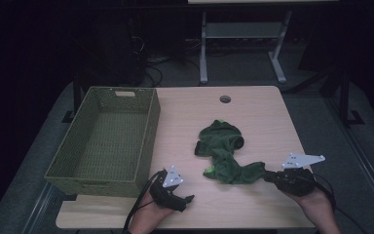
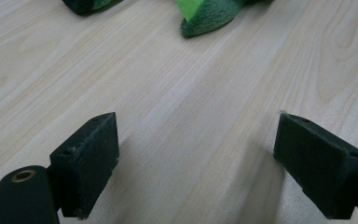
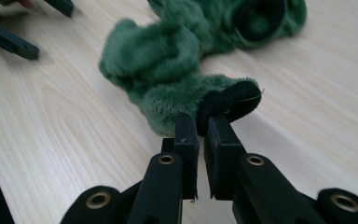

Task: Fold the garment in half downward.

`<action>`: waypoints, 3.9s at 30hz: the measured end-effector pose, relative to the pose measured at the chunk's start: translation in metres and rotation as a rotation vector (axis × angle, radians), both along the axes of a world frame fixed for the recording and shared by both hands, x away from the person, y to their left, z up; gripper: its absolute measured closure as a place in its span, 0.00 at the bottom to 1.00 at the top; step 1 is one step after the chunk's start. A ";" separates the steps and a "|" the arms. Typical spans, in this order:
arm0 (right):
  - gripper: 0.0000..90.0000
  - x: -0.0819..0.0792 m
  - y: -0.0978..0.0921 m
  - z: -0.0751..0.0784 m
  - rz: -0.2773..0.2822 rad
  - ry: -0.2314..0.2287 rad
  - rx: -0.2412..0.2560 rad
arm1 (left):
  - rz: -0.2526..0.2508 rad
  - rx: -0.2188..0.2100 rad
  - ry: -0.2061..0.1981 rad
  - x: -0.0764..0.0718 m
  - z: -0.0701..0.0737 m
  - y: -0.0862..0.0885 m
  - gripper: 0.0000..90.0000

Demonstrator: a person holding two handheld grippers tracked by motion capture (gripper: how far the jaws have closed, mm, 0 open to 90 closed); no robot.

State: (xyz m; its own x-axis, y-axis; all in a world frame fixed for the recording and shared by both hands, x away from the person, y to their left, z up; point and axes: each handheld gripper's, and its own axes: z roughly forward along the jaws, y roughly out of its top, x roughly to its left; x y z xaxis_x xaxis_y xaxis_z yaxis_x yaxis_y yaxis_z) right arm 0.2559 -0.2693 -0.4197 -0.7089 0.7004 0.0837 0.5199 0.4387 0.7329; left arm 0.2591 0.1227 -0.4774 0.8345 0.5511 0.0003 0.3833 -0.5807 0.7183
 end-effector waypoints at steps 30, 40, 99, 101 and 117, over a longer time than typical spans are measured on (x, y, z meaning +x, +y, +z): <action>0.86 0.050 0.086 0.023 0.217 -0.052 0.055 | -0.001 0.002 -0.003 0.000 0.000 0.000 0.15; 0.99 0.073 0.086 -0.002 0.145 0.031 0.016 | 0.001 0.000 0.000 0.000 0.000 0.000 0.15; 0.64 0.067 0.064 0.007 0.055 0.040 0.038 | -0.035 -0.032 0.034 0.030 0.033 -0.019 0.22; 0.64 0.070 0.062 0.010 0.052 0.035 0.040 | -0.034 -0.040 0.036 0.035 0.036 -0.020 0.23; 0.63 0.099 0.058 0.025 0.018 0.013 0.072 | -0.024 -0.055 0.010 0.088 0.066 -0.035 0.38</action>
